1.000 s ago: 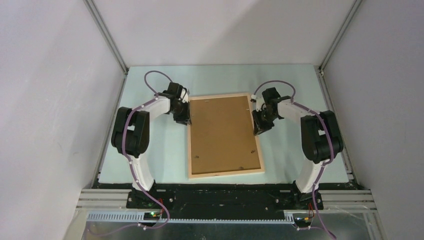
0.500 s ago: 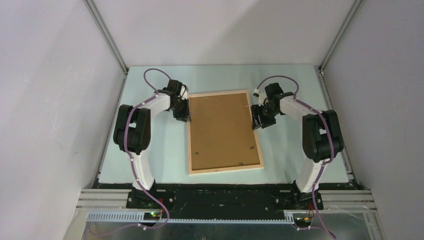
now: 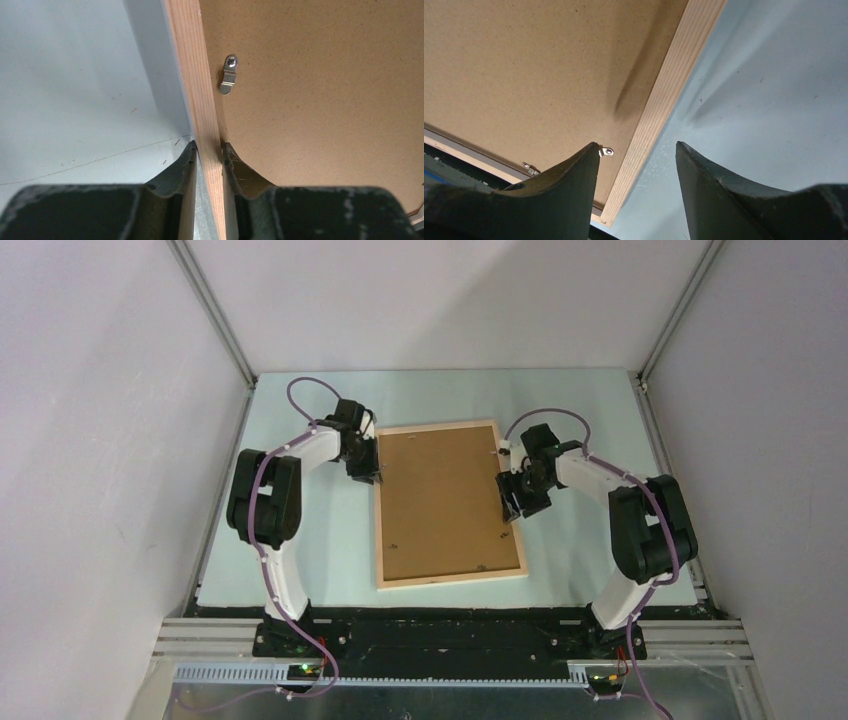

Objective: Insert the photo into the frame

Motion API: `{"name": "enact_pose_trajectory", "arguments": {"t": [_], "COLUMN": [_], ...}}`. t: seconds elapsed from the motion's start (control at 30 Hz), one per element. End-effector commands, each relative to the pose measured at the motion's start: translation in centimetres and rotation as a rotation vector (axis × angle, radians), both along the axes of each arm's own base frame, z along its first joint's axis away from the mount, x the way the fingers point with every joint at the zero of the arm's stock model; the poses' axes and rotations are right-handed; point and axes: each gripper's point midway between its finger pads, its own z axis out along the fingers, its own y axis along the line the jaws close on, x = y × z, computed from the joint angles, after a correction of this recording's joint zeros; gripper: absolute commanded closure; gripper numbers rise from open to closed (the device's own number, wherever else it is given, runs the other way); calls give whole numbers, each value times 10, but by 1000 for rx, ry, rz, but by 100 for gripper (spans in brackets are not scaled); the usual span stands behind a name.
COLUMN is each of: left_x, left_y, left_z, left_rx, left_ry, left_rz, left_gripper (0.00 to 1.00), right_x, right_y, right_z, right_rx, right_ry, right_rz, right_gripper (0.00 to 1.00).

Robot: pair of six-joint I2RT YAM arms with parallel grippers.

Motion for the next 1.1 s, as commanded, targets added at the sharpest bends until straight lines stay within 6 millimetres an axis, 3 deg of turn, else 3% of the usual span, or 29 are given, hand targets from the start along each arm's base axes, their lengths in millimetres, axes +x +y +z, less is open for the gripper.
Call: {"name": "enact_pose_trajectory", "arguments": {"t": [0.0,0.57,1.07], "left_x": [10,9,10], "left_y": [-3,-2,-1], "left_z": [17,15,15], "left_rx": [-23,-14,-11], "left_ry": [-43,-42,-45], "left_rz": [6,2,4], "left_gripper": [100,100,100], "right_x": [-2,-11,-24], "right_y": [1,11,15], "right_z": [-5,-20,-20], "right_rx": [-28,-107,-77], "right_ry": [-12,-23,2], "right_rz": [24,76,146], "right_gripper": [37,39,41]}}
